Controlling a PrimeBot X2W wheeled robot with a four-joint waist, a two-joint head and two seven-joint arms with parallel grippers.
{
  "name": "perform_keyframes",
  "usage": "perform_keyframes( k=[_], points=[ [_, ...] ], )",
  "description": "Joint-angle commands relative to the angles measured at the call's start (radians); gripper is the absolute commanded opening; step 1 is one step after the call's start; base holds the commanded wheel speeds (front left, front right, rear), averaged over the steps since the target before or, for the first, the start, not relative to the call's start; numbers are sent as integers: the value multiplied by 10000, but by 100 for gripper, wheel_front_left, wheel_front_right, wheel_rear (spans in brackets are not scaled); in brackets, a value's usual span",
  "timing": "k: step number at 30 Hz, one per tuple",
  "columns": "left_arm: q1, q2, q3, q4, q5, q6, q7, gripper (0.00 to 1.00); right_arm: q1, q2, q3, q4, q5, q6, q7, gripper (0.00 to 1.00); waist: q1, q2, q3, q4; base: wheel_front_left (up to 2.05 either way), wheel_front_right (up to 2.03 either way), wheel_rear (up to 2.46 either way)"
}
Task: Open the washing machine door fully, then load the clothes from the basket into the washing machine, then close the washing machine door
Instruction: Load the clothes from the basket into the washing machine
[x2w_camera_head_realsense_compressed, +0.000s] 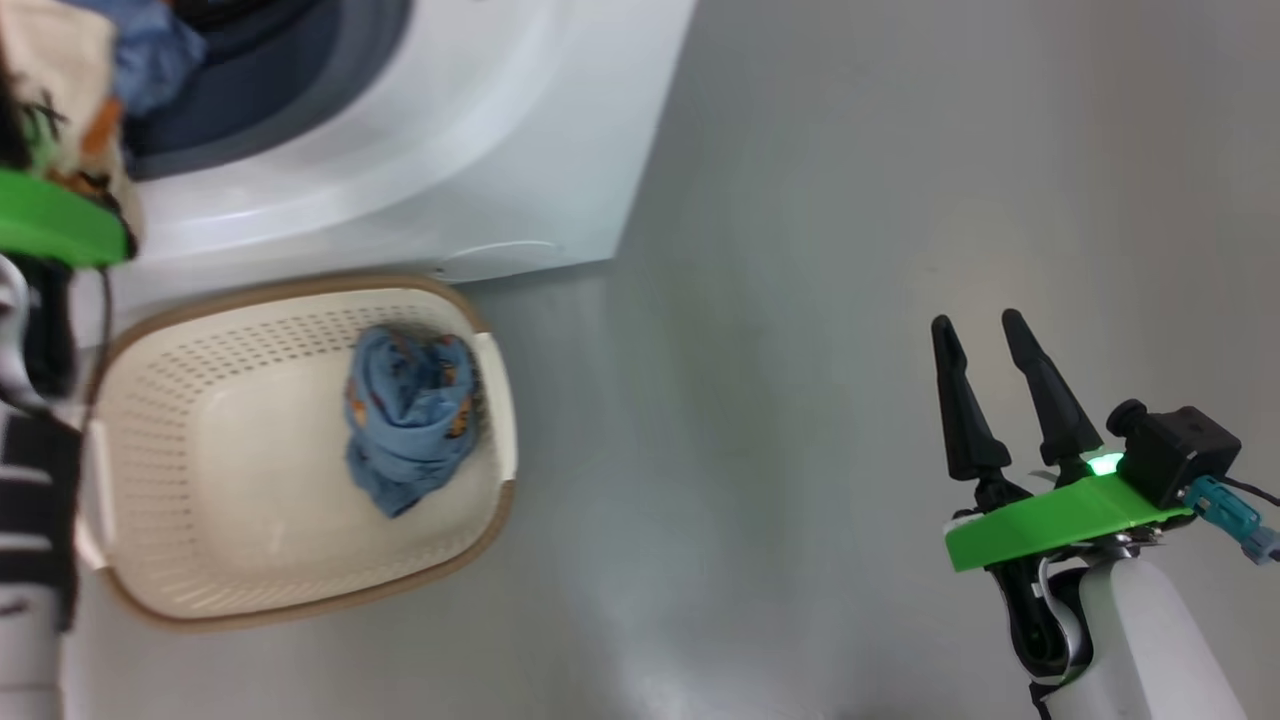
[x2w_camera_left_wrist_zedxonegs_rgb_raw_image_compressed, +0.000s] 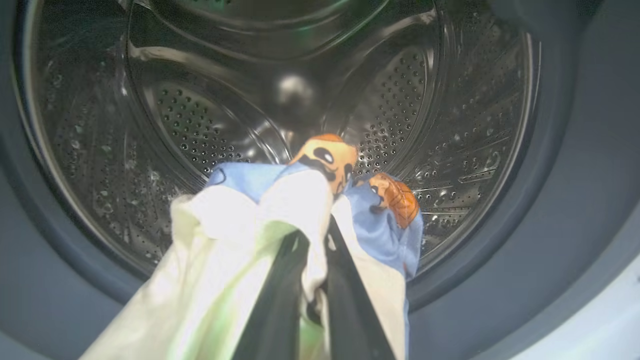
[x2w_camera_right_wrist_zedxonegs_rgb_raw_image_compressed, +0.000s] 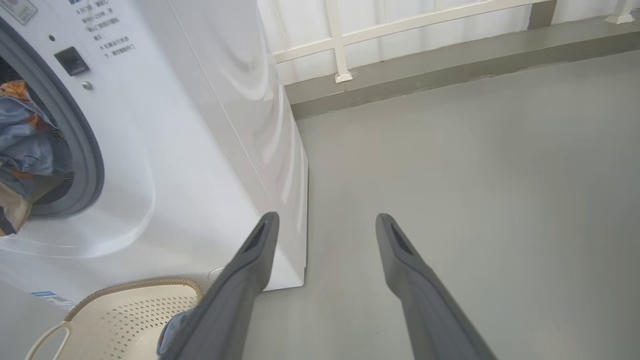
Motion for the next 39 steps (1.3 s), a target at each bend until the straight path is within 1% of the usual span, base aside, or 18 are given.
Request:
perform_keyframes(
  k=[1, 5, 6, 7, 9, 12, 14, 17, 19, 20, 21, 22, 26, 32, 39],
  points=[
    [-502, 580, 242, 5, -95, -15, -61, 0, -88, 39, 271, -211, 36, 16, -48, 100, 1, -1, 441, -663, 0, 0, 0],
    [-1412, 899, 87, 767, -286, -15, -61, 0, -145, 97, 449, -212, 95, 16, -48, 100, 1, -1, 543, -1012, 0, 0, 0],
    [-1619, 965, 117, 955, -374, -15, -61, 0, -148, 107, 501, -209, 109, 16, -48, 100, 1, -1, 557, -1093, 0, 0, 0],
    [-1978, 1146, 107, 1220, -360, -15, -61, 0, -152, 120, 574, -196, 147, 16, -48, 100, 1, -1, 597, -1239, 0, 0, 0],
    [-2335, 1264, 308, 1325, -367, -15, -61, 0, -162, 127, 647, -207, 211, 16, -48, 100, 1, -1, 647, -1358, 0, 0, 0],
    [-2772, 1417, 448, 962, -114, -15, -61, 0, -179, 131, 752, -267, 400, 16, -48, 100, 1, -1, 786, -1480, 0, 0, 0],
    [-2936, 1491, 407, 470, 52, -15, -61, 0, -210, 132, 797, -297, 486, 16, -48, 100, 1, -1, 881, -1544, 0, 0, 0],
    [-2924, 1527, 483, -184, 178, -15, -61, 0, -254, 133, 821, -324, 563, 16, -48, 100, 1, -1, 989, -1596, 0, 0, 0],
    [-2769, 1472, 632, -366, 145, -15, -61, 0, -257, 133, 825, -329, 594, 16, -48, 100, 1, -1, 1009, -1608, 0, 0, 0],
    [-2645, 1450, 649, -287, 143, -15, -61, 15, -247, 133, 824, -326, 600, 16, -48, 100, 1, -1, 1001, -1602, 0, 0, 0],
    [-2541, 1467, 663, -200, 227, -15, -61, 68, -238, 134, 827, -320, 603, 16, -48, 100, 1, -1, 993, -1595, 0, 0, 0],
    [-2433, 1452, 664, -33, 265, -15, -61, 100, -229, 134, 837, -307, 606, 16, -48, 100, 1, -1, 969, -1588, 0, 0, 0],
    [-2193, 1342, 807, 453, 267, -15, -61, 100, -219, 134, 897, -268, 603, 16, -48, 100, 1, -1, 876, -1536, 0, 0, 0],
    [-1891, 1282, 710, 1160, 82, -15, -61, 100, -214, 134, 860, -234, 499, 16, -48, 100, 1, -1, 679, -1431, 0, 0, 0],
    [-1284, 1074, 772, 1271, -8, -15, -61, 100, -128, 135, 759, -188, 309, 16, -48, 100, 1, -1, 380, -1258, 0, 0, 0]
  ],
)
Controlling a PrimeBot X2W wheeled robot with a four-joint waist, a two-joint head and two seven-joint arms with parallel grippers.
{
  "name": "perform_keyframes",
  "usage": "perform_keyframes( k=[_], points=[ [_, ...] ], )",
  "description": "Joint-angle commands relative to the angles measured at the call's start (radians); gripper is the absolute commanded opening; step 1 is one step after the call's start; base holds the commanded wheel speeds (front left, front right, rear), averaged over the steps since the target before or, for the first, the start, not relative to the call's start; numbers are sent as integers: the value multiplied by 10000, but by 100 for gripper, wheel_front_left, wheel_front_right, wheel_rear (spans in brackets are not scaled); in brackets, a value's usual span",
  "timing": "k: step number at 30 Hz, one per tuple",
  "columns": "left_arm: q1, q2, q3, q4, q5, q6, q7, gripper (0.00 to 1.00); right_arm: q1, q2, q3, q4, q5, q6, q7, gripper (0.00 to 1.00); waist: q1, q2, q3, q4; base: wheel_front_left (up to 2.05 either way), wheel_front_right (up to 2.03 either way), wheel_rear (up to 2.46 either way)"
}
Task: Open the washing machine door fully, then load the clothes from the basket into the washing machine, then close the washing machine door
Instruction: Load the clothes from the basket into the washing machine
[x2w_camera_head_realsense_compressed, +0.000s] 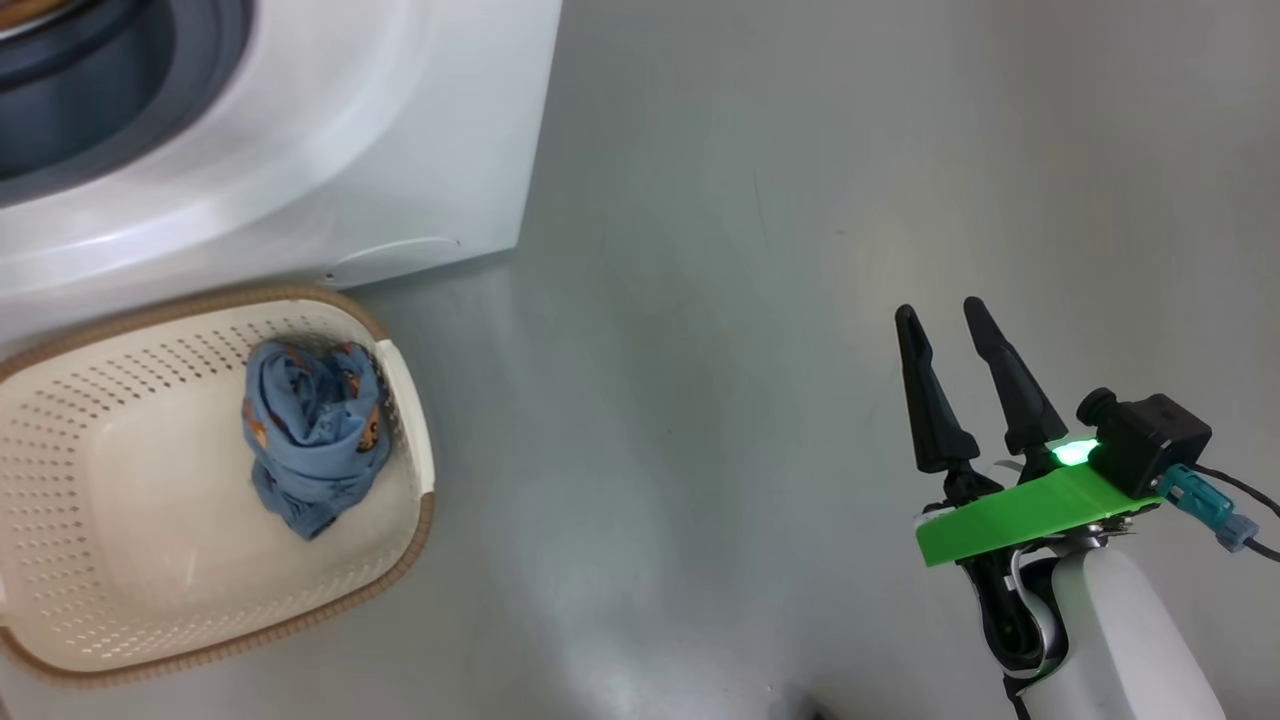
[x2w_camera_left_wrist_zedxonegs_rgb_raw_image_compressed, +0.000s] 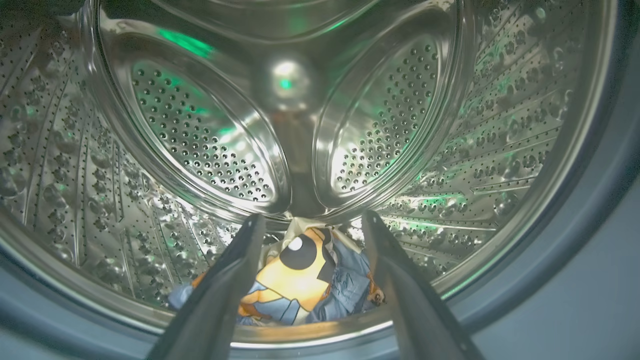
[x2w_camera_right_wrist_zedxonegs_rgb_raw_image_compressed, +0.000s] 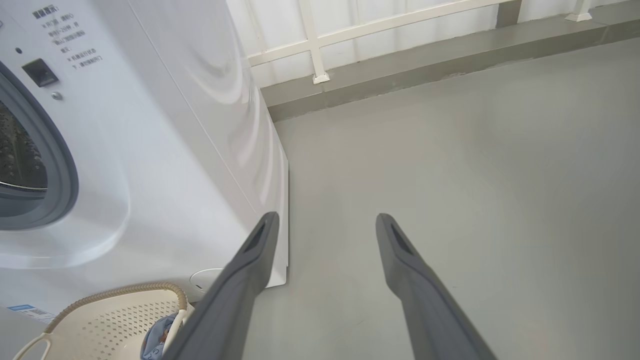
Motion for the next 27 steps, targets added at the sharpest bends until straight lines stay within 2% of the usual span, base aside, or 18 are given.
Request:
perform_keyframes(
  k=[1, 11, 27],
  points=[
    [207, 380, 191, -233, -48, -15, -51, 100, 162, 2, 153, -178, -165, 16, -48, 100, 0, 0, -99, 72, 0, 0, 0],
    [2024, -259, 402, -991, 244, -15, -51, 100, 343, -67, 3, -82, -514, 16, -48, 100, 0, 0, -833, 484, 0, 0, 0],
    [5665, -1551, 858, -2521, 681, -15, -51, 100, 1252, -870, -111, 192, -560, 16, -48, 100, 0, 0, -2626, 1661, 0, 0, 0]
  ],
)
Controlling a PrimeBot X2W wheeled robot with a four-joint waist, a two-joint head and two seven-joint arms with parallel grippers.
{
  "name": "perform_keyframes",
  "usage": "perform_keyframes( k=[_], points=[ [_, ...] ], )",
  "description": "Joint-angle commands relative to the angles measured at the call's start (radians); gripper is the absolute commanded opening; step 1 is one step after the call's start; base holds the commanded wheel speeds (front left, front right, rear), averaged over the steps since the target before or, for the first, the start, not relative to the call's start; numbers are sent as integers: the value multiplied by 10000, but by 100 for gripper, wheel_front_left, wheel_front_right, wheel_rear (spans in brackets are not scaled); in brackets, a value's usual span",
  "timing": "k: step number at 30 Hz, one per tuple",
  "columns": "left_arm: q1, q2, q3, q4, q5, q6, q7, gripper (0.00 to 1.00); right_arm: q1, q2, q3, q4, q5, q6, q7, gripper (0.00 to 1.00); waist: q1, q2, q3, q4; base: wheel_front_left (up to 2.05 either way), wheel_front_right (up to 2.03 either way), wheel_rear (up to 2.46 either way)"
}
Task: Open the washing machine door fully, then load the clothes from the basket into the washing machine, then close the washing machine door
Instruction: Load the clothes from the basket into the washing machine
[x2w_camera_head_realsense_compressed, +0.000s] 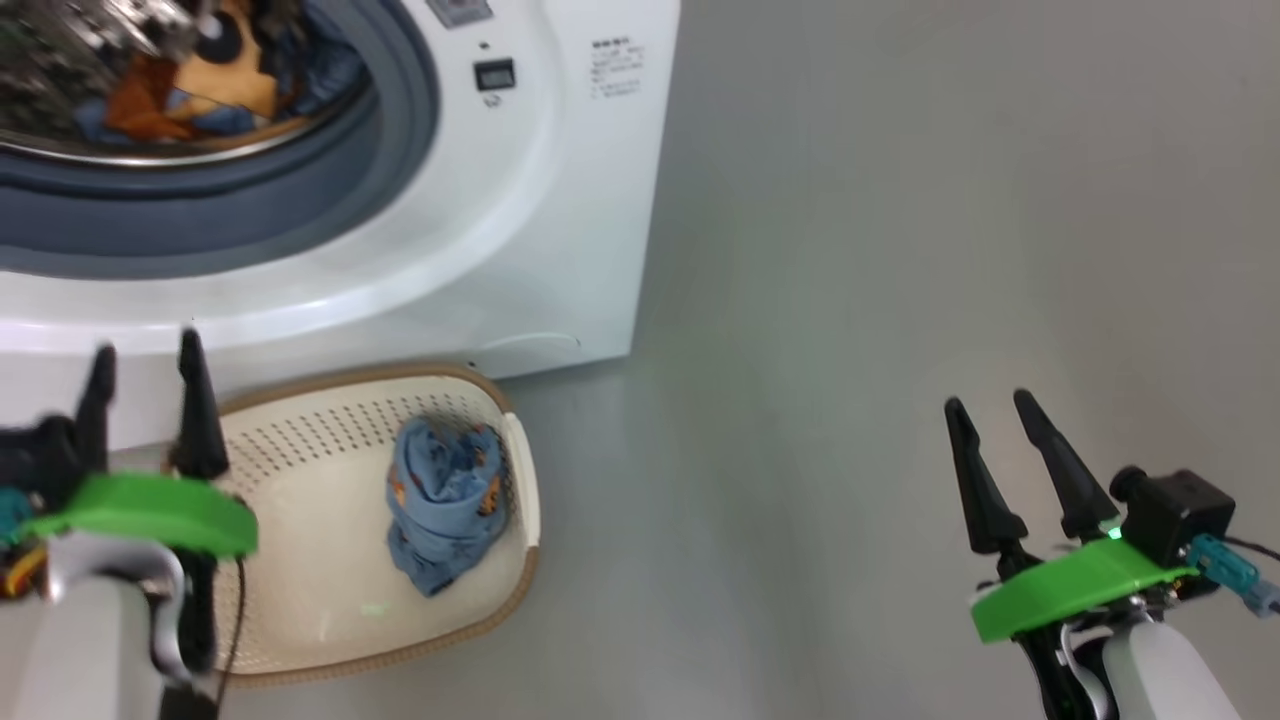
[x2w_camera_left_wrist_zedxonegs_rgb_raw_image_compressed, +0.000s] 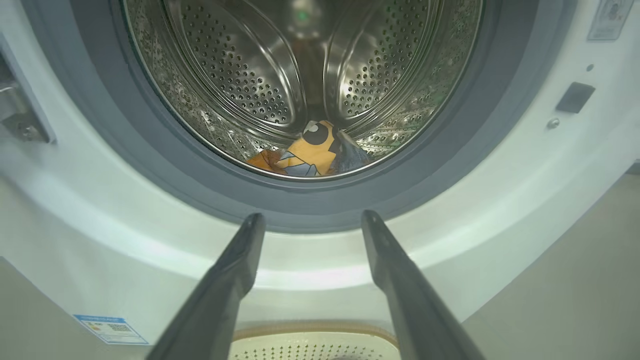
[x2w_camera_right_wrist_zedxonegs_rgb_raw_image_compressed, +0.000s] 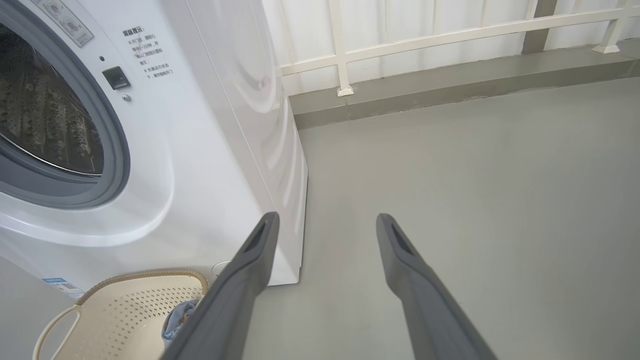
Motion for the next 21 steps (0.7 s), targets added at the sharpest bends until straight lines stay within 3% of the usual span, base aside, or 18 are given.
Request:
perform_keyframes(
  k=[1, 21],
  points=[
    [451, 204, 330, -409, 181, -15, -53, 100, 296, -181, 156, -164, -87, 16, -48, 100, 0, 0, -719, 532, 0, 0, 0],
    [3831, -520, 652, -2489, 508, -15, -53, 100, 1526, -672, -25, -56, 4, 16, -48, 100, 0, 0, -2119, 1370, 0, 0, 0]
  ],
)
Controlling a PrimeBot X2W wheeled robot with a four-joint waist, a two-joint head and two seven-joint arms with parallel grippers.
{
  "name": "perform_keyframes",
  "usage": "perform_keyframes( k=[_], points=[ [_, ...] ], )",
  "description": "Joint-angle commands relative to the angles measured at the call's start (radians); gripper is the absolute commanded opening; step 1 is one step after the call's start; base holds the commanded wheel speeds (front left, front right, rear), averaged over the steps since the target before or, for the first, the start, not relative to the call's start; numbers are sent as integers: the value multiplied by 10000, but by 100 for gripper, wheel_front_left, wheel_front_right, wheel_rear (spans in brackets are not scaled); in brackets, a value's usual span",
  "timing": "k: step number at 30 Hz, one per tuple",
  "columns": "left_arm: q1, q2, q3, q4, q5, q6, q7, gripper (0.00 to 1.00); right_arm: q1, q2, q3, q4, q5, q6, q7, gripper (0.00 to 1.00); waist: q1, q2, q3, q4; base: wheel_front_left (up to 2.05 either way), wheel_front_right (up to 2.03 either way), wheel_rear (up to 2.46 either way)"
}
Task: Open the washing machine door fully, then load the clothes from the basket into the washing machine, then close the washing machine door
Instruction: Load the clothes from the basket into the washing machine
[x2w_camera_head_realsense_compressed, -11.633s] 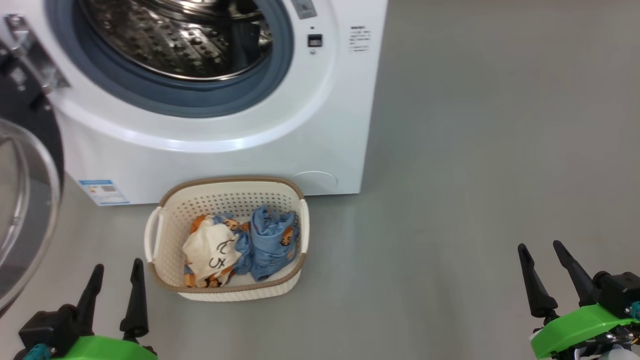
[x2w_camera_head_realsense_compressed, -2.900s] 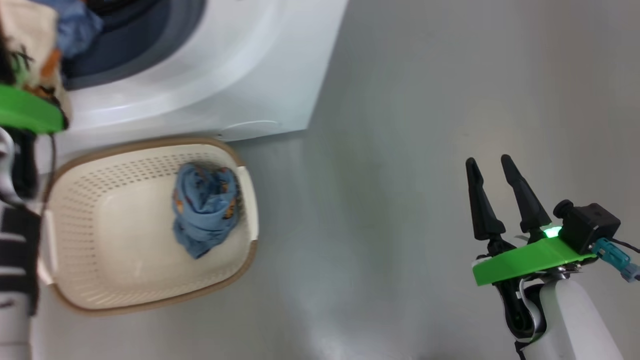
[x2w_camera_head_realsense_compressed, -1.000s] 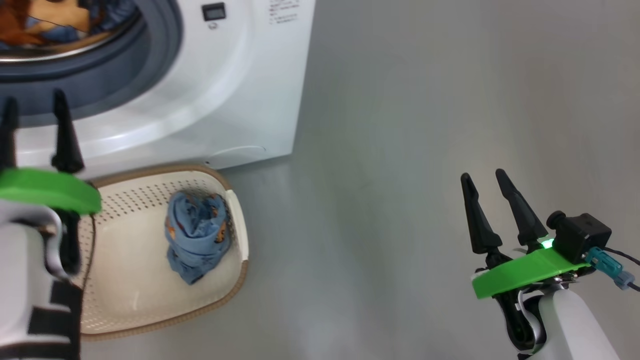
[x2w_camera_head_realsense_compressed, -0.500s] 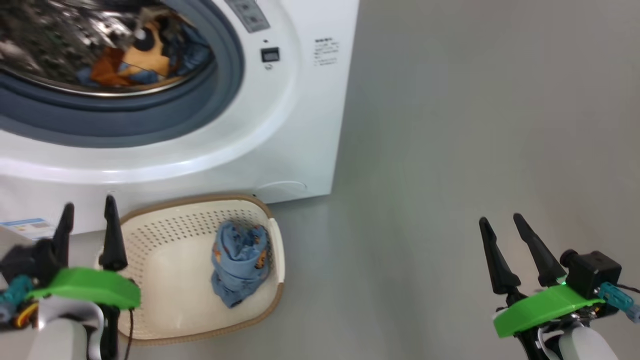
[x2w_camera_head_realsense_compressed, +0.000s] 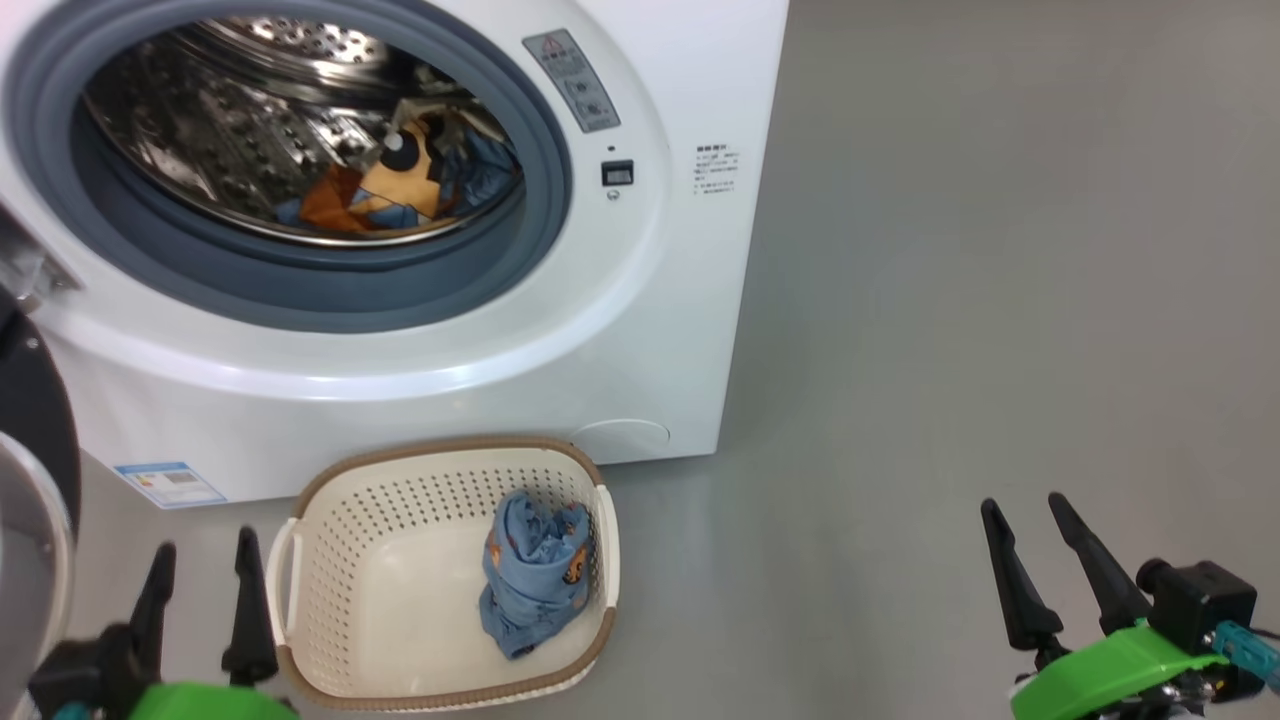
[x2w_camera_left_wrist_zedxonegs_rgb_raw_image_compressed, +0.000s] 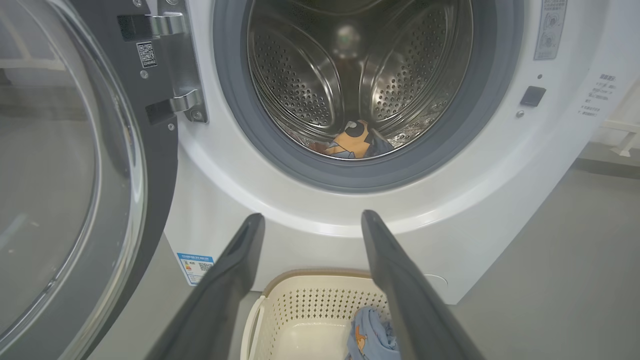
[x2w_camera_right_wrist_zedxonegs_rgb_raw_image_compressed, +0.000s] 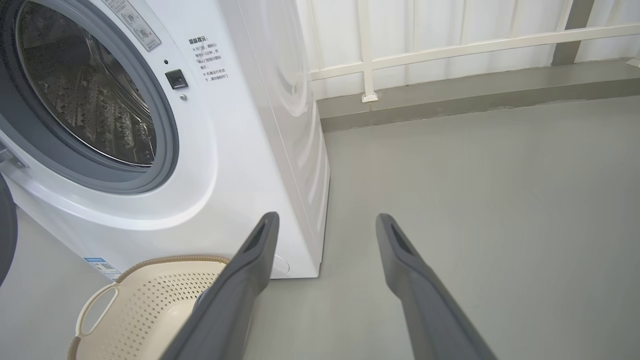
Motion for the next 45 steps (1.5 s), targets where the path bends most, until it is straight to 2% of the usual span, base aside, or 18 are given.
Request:
perform_keyframes(
  k=[1, 12, 22, 30, 45],
  points=[
    [120, 125, 435, -411, 127, -15, -63, 100, 128, -173, 172, -227, 3, 16, -49, 100, 0, 0, -234, 146, 0, 0, 0],
    [1628, -210, 910, -1568, 231, -15, -63, 100, 678, -177, -40, -284, 15, 16, -49, 100, 0, 0, -600, 282, 0, 0, 0],
    [1637, -289, 854, -1637, 360, -15, -63, 100, 633, -173, -29, -373, 19, 16, -49, 100, 0, 0, -419, 262, 0, 0, 0],
    [1158, -290, 417, -995, 231, -15, -63, 100, 137, -9, -18, -457, -12, 16, -49, 100, 0, 0, 376, 112, 0, 0, 0],
    [-743, -74, -679, 772, -246, -15, -63, 100, -1056, 423, -85, -691, -102, 16, -49, 100, 0, 0, 2668, -230, 0, 0, 0]
  ],
)
